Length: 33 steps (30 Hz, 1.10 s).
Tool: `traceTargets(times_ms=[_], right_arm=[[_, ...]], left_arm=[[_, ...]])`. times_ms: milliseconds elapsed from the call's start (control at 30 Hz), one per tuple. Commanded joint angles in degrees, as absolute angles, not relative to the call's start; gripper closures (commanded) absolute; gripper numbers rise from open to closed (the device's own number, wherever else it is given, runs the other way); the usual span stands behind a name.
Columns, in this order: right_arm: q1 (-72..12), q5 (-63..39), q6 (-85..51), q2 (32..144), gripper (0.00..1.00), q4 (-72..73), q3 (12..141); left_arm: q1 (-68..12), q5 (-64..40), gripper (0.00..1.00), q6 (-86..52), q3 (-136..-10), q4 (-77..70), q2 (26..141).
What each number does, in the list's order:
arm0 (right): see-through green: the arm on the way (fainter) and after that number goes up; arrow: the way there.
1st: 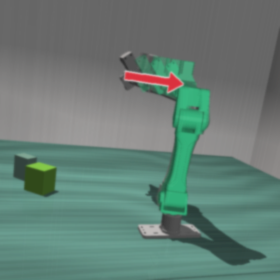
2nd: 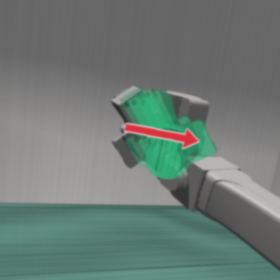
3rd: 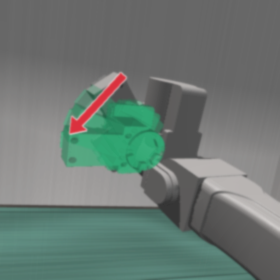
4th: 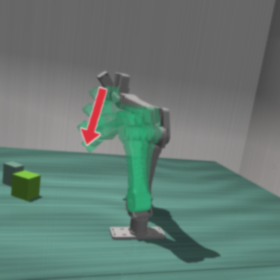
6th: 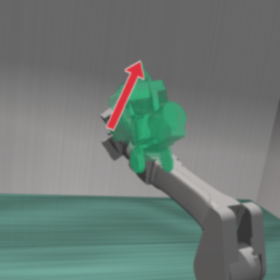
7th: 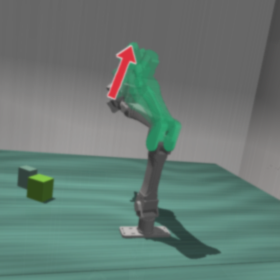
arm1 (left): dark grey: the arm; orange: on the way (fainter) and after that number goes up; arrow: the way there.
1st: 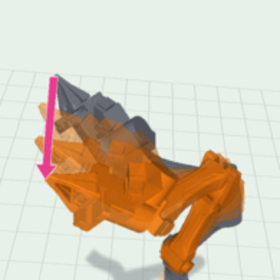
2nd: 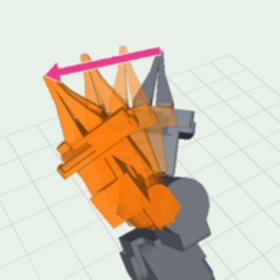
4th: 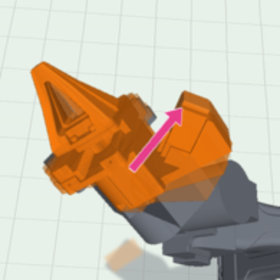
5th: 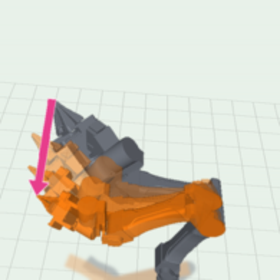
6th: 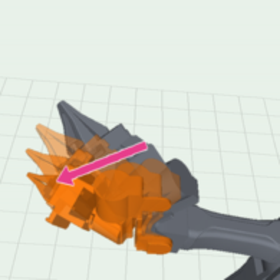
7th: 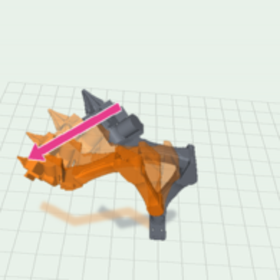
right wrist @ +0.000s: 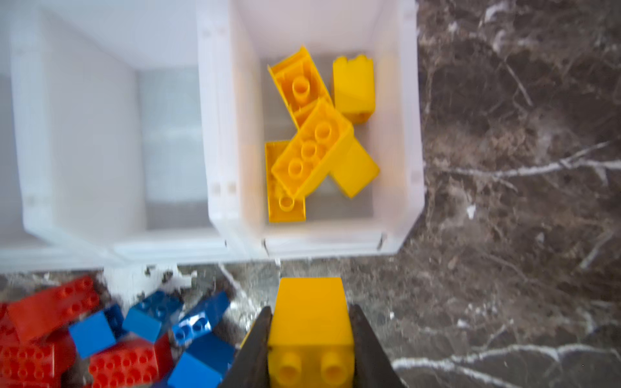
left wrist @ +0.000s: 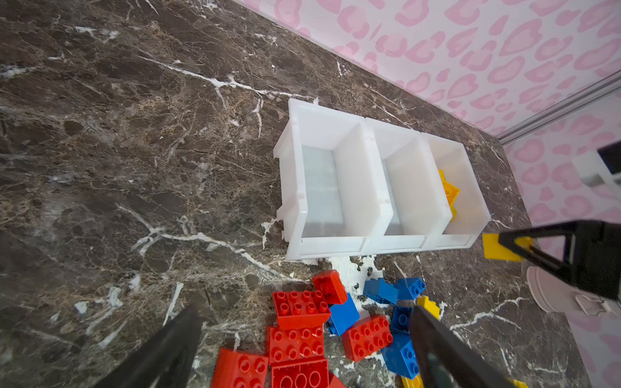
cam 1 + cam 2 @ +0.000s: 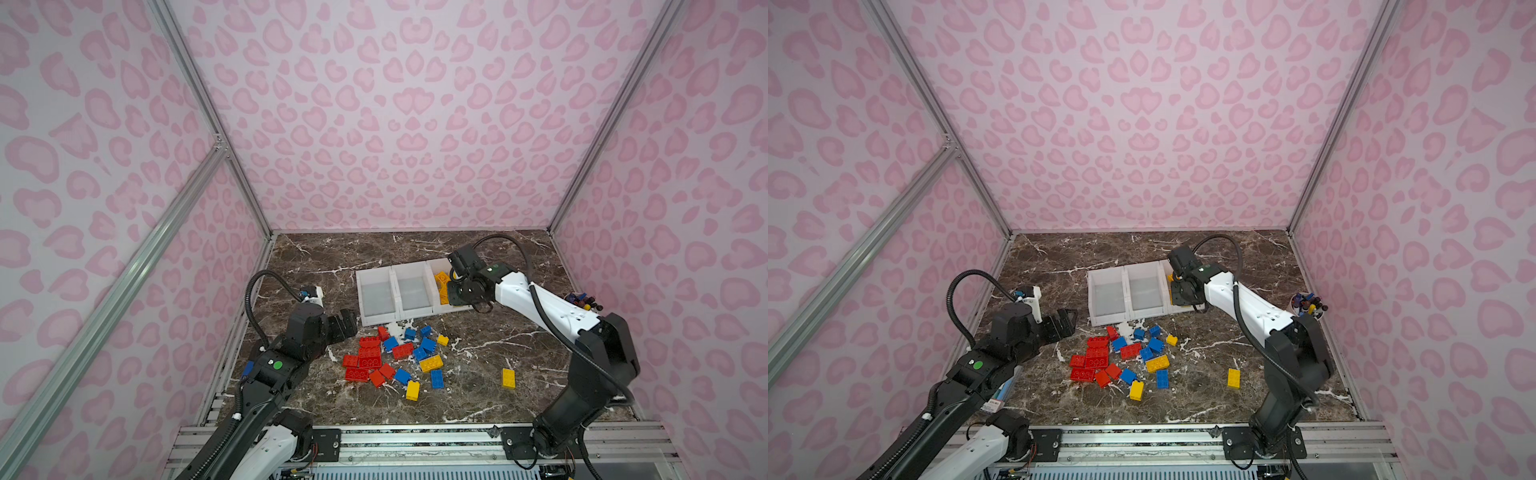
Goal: Sort the legos into containers by color
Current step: Place the lego in the container.
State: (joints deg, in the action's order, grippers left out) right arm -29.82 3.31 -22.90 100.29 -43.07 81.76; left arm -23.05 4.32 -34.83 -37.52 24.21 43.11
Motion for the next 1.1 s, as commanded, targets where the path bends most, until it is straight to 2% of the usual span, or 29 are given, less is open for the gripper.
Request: traceTargets(times_ms=[0, 300, 400, 500, 667, 800, 1067], right_arm=[[-28.09, 3.78, -19.59, 106.93, 0.73, -45.08, 88.99], [-26.36, 0.63, -19.03, 117.55, 0.70, -45.57, 100.60], [-25.77, -0.87, -18.96, 119.86, 0.63, -46.03, 102.81], [-25.75, -0.86, -18.98, 120.81, 0.51, -47.33, 104.24], [-25.75, 0.16, -19.98, 114.78, 0.39, -45.44, 99.94], [-25.71, 1.50, -22.14, 108.43, 0.37, -46.58, 95.34], [-26.52, 7.55, -37.29, 87.31, 0.37, -46.76, 66.96]], left_arm=[[-23.03, 3.78, 0.02, -35.07, -37.64, 24.26, 42.72], [-23.03, 3.47, 0.02, -35.42, -37.04, 24.27, 42.39], [-23.03, 3.45, 0.02, -35.42, -37.04, 24.27, 42.41], [-23.10, 3.34, 0.02, -35.42, -37.01, 24.26, 42.36], [-23.08, 3.53, 0.02, -35.60, -36.90, 23.92, 42.19], [-23.08, 3.27, 0.02, -35.42, -37.00, 23.91, 42.63], [-23.03, 3.05, 0.02, -35.36, -36.64, 23.40, 42.57]])
